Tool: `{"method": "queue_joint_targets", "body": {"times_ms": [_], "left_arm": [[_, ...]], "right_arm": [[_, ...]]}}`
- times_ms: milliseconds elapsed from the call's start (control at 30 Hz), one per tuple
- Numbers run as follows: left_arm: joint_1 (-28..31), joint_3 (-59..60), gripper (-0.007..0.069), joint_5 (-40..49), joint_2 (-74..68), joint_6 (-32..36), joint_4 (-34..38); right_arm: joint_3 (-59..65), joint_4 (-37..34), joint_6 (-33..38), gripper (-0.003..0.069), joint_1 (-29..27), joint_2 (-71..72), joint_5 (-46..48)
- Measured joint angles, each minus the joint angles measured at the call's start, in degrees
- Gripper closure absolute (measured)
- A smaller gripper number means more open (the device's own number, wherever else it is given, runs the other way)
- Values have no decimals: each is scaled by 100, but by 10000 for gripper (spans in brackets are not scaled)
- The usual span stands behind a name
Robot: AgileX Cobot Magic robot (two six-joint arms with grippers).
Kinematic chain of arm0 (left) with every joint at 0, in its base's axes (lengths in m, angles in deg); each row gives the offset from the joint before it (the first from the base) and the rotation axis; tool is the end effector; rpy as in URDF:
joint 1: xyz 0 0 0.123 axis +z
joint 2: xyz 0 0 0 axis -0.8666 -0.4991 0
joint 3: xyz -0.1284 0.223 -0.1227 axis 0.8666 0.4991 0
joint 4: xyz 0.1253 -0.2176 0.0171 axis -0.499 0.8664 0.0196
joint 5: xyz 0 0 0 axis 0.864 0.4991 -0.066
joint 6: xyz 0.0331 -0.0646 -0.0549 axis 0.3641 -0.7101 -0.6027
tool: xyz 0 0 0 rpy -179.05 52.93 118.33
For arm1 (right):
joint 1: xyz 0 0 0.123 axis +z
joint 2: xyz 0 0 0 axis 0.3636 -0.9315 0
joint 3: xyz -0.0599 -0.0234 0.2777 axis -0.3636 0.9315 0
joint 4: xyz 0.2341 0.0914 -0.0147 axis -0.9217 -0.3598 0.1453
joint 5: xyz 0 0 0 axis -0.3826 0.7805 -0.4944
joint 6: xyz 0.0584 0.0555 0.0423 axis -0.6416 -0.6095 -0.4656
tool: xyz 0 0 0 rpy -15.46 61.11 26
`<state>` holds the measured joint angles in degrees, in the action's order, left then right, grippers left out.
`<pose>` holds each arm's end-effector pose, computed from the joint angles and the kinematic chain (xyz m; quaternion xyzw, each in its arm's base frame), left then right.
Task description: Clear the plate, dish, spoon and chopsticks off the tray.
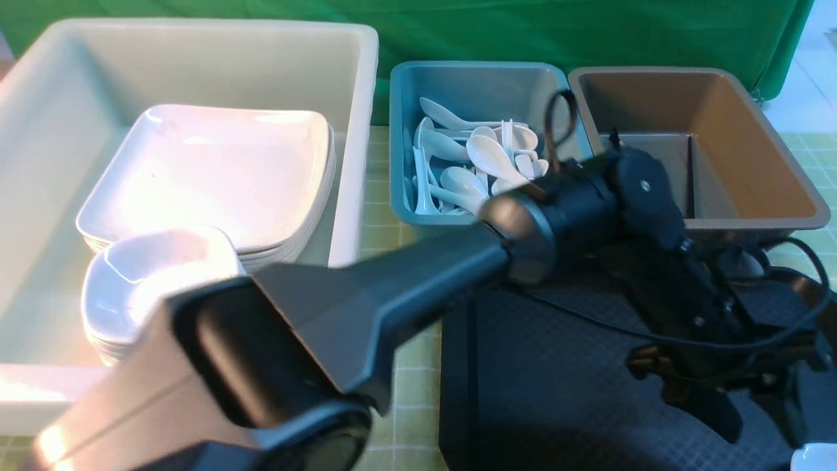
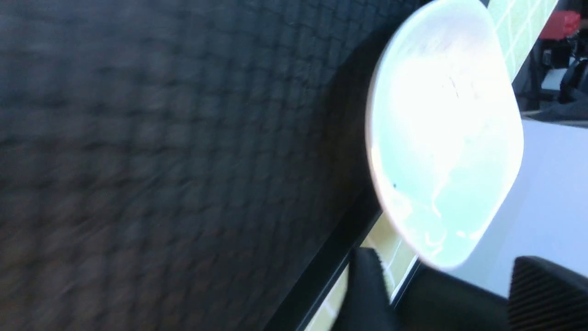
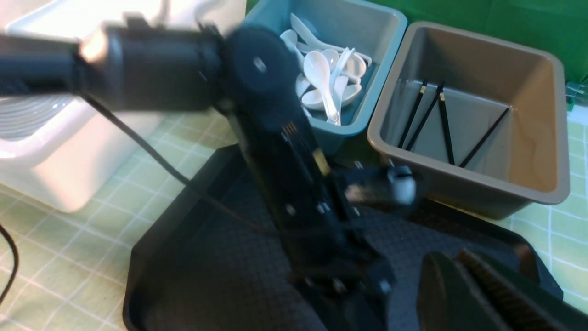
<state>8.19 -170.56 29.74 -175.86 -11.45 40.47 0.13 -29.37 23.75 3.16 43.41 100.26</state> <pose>0.2815 -0.4525 0.1945 -0.2540 -0.8848 0.3867 0.0551 0.0358 0.0155 0.4061 -0.1638 0.8192 0.1200 0.5364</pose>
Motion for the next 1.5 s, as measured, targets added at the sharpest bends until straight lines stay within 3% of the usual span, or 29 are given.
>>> {"method": "queue_joint_targets", "body": {"times_ms": [167, 967, 1333, 1500], "left_arm": [[-226, -305, 184, -51, -288, -260, -61], [-513, -329, 181, -796, -357, -1434, -625], [-579, -334, 181, -796, -507, -1830, -602], [-579, -334, 181, -831, -611, -1944, -248]], "right_arm": [[0, 0, -12, 638, 0, 4, 8], [0, 0, -171, 624, 0, 4, -52], [0, 0, -170, 610, 0, 4, -90], [0, 0, -170, 601, 0, 4, -97]]}}
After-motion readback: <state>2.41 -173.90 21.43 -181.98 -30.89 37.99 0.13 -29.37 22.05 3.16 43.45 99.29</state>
